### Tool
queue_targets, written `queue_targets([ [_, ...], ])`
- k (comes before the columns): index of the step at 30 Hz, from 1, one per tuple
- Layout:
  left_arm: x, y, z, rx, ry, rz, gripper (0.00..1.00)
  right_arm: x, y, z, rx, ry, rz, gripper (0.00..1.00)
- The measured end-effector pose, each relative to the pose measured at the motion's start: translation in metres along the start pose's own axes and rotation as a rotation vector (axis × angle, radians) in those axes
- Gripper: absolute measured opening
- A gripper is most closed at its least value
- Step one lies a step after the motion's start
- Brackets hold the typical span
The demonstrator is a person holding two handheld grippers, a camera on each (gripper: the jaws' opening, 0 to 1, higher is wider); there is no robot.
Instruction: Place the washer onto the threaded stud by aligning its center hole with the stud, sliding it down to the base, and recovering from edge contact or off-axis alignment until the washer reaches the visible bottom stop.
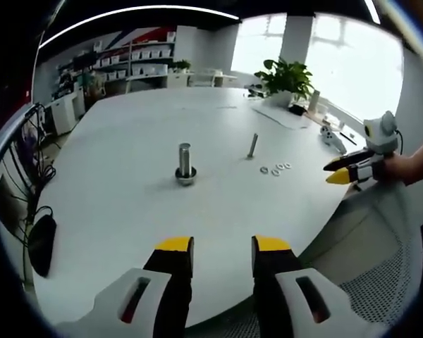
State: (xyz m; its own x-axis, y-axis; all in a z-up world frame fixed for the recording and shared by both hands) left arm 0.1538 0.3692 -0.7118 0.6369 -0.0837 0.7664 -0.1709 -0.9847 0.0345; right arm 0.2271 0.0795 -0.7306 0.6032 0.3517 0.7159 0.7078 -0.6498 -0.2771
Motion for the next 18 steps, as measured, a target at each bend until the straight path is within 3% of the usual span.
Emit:
queue_targets([
  [12, 0.0013, 0.0025, -0.0008, -0.016, 0.009, -0.007, 0.30, -0.0066, 0.0011, 0.0028, -0.008, -0.052, -0.013, 0.41],
  [18, 0.0019, 0.0042, -0.0012, -0.030, 0.021, 0.004, 0.30, -0.0057, 0.0027, 0.0010, -0.021, -0.045, 0.002, 0.42],
])
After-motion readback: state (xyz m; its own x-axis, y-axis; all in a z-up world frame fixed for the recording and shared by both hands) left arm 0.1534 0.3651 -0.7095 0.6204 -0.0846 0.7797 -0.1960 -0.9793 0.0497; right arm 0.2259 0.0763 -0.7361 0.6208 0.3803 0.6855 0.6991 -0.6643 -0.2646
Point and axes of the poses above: the point that each gripper's makers call its tool centre point, and the gripper's own axes: z roughly forward along the fingers, y roughly to its right, x roughly out of its top, the point moved 4 cm from there along -z, roughly backward along the fingers, and after that the axes turned 11 degrees about x, right-handed, at the moved point
